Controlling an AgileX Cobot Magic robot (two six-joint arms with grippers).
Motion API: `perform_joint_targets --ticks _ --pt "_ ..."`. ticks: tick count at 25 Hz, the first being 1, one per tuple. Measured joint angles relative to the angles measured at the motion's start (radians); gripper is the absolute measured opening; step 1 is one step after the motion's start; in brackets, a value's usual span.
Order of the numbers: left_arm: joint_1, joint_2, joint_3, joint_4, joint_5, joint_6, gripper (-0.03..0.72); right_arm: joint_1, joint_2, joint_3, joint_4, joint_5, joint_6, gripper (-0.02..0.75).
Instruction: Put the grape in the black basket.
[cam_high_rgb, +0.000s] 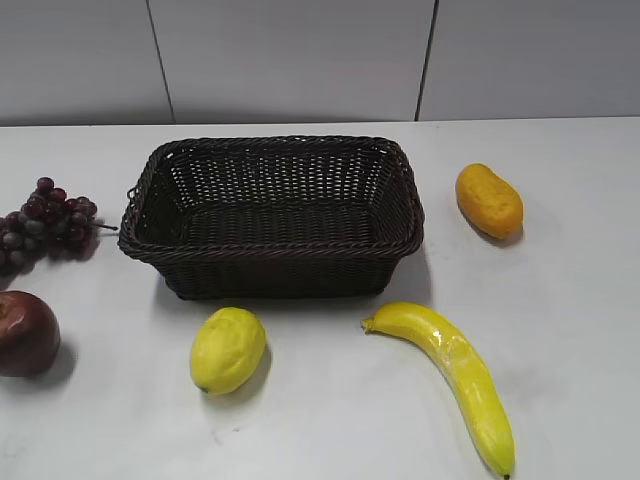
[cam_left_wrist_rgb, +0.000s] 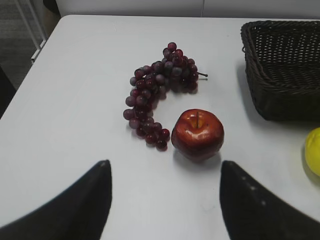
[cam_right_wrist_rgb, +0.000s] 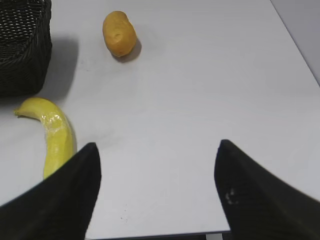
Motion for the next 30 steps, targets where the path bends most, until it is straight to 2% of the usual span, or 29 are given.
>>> perform_joint_targets --ticks 4,8,12,16,22,30 --pt "0.000 0.079 -0.016 0.000 -0.034 0.000 0.651 0.000 0.000 0.000 0.000 0.000 0.000 0.538" --pt "0.000 0.221 -0.041 0.000 -0.194 0.000 0.651 0.000 0.000 0.000 0.000 0.000 0.000 0.538" --pt "0.000 0.416 -0.056 -0.002 -0.354 0.000 0.651 0.000 0.000 0.000 0.000 0.000 0.000 0.538" --pt "0.000 0.643 -0.104 -0.008 -0.407 0.000 0.651 0.000 0.000 0.000 0.000 0.000 0.000 0.538" --pt "0.000 0.997 -0.266 -0.008 -0.402 0.013 0.648 0.000 0.000 0.000 0.000 0.000 0.000 0.538" --pt "0.000 1.403 -0.500 -0.002 -0.358 0.114 0.647 0.000 0.000 0.000 0.000 0.000 0.000 0.538"
